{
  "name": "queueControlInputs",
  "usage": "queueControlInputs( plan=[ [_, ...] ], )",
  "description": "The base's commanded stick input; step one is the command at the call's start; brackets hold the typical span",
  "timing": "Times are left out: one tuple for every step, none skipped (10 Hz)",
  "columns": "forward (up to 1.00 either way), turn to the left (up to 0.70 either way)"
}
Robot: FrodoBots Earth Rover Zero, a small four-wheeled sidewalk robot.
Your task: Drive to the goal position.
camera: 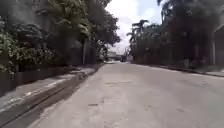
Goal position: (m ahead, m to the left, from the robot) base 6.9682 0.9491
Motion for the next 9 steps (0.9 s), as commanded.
queueControlInputs(
  plan=[
    [1.0, -0.22],
    [1.0, -0.18],
    [1.0, -0.14],
    [1.0, -0.1],
    [1.0, -0.07],
    [1.0, -0.03],
    [1.0, -0.06],
    [1.0, -0.13],
    [1.0, -0.17]
  ],
)
